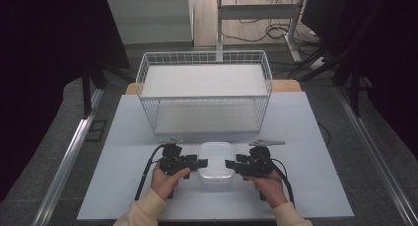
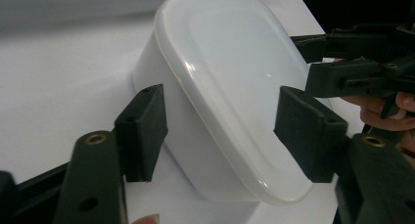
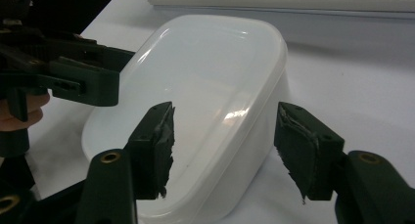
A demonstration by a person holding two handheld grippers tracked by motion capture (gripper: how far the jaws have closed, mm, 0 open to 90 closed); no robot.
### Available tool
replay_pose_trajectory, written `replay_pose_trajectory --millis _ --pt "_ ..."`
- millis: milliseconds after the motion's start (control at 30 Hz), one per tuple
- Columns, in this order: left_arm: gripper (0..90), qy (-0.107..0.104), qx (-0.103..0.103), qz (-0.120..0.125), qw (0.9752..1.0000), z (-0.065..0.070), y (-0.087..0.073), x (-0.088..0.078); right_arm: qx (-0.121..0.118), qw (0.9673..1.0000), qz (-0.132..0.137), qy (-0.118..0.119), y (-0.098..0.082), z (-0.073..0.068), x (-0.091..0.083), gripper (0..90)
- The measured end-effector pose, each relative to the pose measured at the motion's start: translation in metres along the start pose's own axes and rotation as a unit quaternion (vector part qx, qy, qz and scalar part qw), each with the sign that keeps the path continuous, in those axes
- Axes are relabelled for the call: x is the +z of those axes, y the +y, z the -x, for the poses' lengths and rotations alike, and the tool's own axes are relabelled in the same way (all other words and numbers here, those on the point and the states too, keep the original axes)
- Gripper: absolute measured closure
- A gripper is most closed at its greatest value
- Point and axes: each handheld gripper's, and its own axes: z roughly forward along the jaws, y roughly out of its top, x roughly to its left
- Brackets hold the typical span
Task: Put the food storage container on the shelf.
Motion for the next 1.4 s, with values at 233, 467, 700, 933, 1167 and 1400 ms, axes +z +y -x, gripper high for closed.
replay_pose_trajectory --millis 233,467,700,933,1167,1400 --pt "45.9 -0.001 -0.001 -0.002 1.0000 0.002 -0.001 -0.001 0.029 0.9994 -0.007 0.016 -0.001 0.000 0.000 49.4" --pt "54.3 0.006 0.002 0.007 1.0000 0.007 -0.003 -0.005 0.091 0.9951 0.000 0.039 -0.004 0.007 -0.007 62.0" --pt "62.9 -0.012 -0.018 0.029 0.9994 0.006 -0.008 -0.011 0.107 0.9928 0.005 0.054 -0.009 0.007 -0.017 68.8" --pt "67.3 -0.017 -0.016 0.028 0.9993 0.007 -0.009 -0.015 0.096 0.9939 0.010 0.054 -0.010 0.005 -0.019 70.2" --pt "71.2 -0.022 -0.014 0.032 0.9992 0.008 -0.009 -0.017 0.088 0.9945 0.014 0.055 -0.011 0.004 -0.023 72.8" --pt "73.5 -0.024 -0.012 0.035 0.9990 0.008 -0.009 -0.020 0.086 0.9940 0.017 0.065 -0.011 0.004 -0.027 75.7"
